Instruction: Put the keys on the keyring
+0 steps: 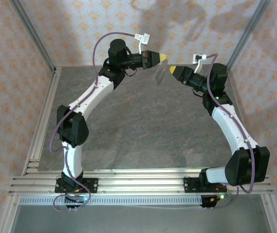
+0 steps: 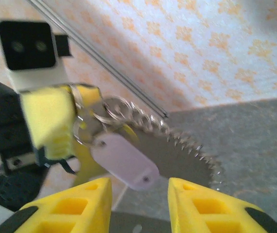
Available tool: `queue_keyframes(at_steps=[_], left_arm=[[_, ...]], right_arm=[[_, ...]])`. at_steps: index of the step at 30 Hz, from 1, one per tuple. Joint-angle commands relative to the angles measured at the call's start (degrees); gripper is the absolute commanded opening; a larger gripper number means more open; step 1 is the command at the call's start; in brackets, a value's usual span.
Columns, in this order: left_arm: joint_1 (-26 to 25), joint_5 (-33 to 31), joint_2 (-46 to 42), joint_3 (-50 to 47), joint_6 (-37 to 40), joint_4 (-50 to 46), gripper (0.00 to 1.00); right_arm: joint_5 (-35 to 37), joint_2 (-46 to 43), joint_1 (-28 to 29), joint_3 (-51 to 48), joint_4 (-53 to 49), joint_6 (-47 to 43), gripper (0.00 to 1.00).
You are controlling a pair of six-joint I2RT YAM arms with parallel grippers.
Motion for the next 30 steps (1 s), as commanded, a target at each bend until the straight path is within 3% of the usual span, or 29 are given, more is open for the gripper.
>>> queue_keyframes(at_steps=[1, 5, 13, 23, 30], left_arm=[[0.3, 0.7, -3.4, 0.3, 2.8, -0.1, 0.0], [0.3, 0.9, -3.7, -0.1, 2.9, 0.3, 0.0], [0.3, 1.3, -3.8, -0.4, 2.2, 1.0, 0.0], [0.1, 1.3, -3.8, -0.5, 1.6, 1.7, 0.0], [0.0, 1.4, -3.9, -0.5, 1.6, 1.8, 0.0]], right_arm=[[3.0, -1.6, 0.3, 1.4, 9.0, 6.8, 0.33], [8.3, -0.9, 0.3, 2.4, 11.1, 10.6, 0.31], [9.9, 3.9, 1.2, 3.9, 20.0, 19.3, 0.34], [9.9, 7.5, 4.7, 7.0, 19.4, 18.9, 0.33], [9.5, 8.1, 5.3, 6.9, 19.6, 18.6, 0.24]])
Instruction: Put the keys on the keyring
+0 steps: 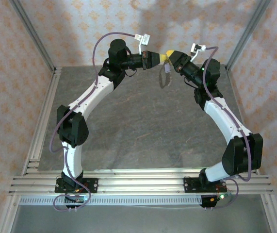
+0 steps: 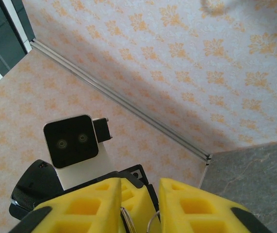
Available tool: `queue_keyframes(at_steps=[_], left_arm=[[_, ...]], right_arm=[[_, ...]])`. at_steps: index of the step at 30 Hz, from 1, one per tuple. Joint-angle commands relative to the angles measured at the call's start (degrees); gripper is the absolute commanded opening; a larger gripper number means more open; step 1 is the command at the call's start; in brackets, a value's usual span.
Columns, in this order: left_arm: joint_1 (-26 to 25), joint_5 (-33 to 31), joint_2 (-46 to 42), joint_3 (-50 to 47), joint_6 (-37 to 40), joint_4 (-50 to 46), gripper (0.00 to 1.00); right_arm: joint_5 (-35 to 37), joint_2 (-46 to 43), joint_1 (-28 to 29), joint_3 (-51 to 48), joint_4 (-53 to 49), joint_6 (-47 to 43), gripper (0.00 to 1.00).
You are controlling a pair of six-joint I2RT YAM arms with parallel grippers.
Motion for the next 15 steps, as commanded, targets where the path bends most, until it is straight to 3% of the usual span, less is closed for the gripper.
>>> queue_keyframes(at_steps=[1, 4, 15], left_arm=[[0.0, 1.2, -3.8, -0.3, 0.3, 2.4, 0.0], [0.0, 1.2, -3.7, -0.3, 0.1, 2.7, 0.0], [0.0, 0.7, -3.7, 0.0, -0.1, 3.0, 0.0]], right_arm=[[-0.3, 0.9, 0.5, 2.3, 3.4, 0.1, 0.22], [-0.9, 1.4, 0.7, 2.6, 3.5, 0.2, 0.17], [-2.1, 1.3, 1.2, 0.8, 4.1, 0.2, 0.16]])
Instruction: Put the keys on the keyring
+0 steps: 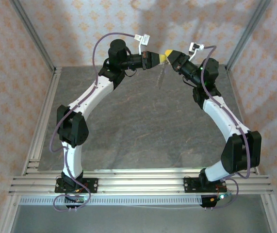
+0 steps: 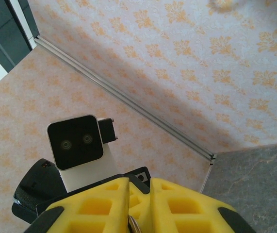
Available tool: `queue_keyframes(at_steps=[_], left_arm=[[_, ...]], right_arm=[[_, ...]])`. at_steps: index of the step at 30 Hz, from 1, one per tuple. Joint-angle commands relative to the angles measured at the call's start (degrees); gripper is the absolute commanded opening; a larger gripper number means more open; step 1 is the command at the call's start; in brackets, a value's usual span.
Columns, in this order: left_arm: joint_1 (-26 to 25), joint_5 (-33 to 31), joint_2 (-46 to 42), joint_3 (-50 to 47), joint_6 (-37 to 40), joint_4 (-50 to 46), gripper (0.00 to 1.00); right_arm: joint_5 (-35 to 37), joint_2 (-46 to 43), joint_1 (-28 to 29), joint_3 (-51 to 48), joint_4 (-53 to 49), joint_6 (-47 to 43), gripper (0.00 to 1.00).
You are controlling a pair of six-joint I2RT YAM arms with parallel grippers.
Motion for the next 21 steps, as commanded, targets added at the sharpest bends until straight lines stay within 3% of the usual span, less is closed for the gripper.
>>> queue_keyframes(at_steps=[1, 4, 13, 16, 21], left_arm=[[0.0, 0.7, -3.7, 0.4, 0.0, 3.0, 0.0], [0.0, 0.7, -3.6, 0.5, 0.0, 2.9, 0.0], [0.0, 0.4, -3.5, 0.8, 0.0, 2.8, 0.0], [0.0, 0.4, -3.1, 1.0, -0.1, 2.8, 0.0], [0.0, 0.3, -3.1, 1.0, -0.4, 3.0, 0.0]], right_arm=[[-1.4, -0.5, 0.5, -0.6, 2.3, -0.1, 0.14], [-1.2, -1.2, 0.6, -1.9, 2.3, -0.5, 0.09], [-0.5, -3.0, 0.3, -5.0, 2.8, -0.8, 0.1], [-0.5, -3.3, 0.2, -5.7, 3.5, -0.5, 0.0], [-0.8, -3.3, 0.1, -6.3, 4.7, 0.1, 0.0]])
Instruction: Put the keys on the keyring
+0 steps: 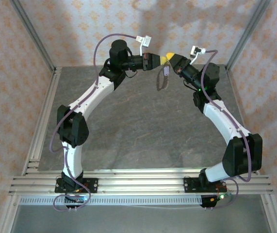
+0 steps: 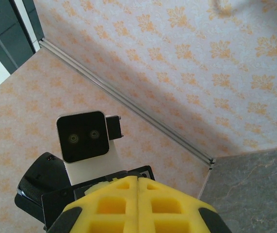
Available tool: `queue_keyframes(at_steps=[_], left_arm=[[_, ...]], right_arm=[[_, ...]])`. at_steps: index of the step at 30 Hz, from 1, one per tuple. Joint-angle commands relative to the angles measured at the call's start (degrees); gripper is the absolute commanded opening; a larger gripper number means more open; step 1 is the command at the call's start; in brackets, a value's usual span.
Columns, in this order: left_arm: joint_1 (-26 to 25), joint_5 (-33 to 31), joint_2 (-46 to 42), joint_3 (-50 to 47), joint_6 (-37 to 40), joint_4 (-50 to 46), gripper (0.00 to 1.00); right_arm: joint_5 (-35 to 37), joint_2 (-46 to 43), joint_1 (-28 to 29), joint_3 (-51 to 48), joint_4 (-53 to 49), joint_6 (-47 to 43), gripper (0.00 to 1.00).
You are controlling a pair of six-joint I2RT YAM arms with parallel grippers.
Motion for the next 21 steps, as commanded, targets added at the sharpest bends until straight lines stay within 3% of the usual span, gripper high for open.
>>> queue_keyframes(at_steps=[1, 3, 5, 6, 14, 18, 21], left_arm=[[0.2, -0.8, -3.1, 1.1, 0.0, 4.6, 0.0], [0.2, -0.8, -3.3, 1.0, -0.1, 4.8, 0.0], [0.2, -1.1, -3.5, 0.8, -0.1, 5.0, 0.0], [0.2, -1.1, -3.5, 0.8, 0.0, 4.9, 0.0], [0.2, -1.2, -3.3, 0.9, -0.1, 4.8, 0.0], [0.2, -1.1, -3.1, 1.1, -0.5, 5.1, 0.0], [0.2, -1.1, -3.1, 1.2, -0.6, 5.1, 0.0]], right_arm=[[-1.9, -1.0, 0.0, -1.3, 0.7, 0.3, 0.0], [-2.2, -0.9, -0.1, -1.3, 0.9, 0.3, 0.0], [-2.0, -0.9, -0.2, -1.4, 0.6, 0.4, 0.19], [-1.9, -1.1, -0.3, -1.7, 0.7, 0.5, 0.21], [-1.5, -2.0, -0.6, -2.9, 1.3, 0.9, 0.13], [-2.3, -1.4, -0.6, -2.6, 2.3, 1.5, 0.0], [-3.7, -0.6, -0.6, -2.2, 3.8, 2.1, 0.0]])
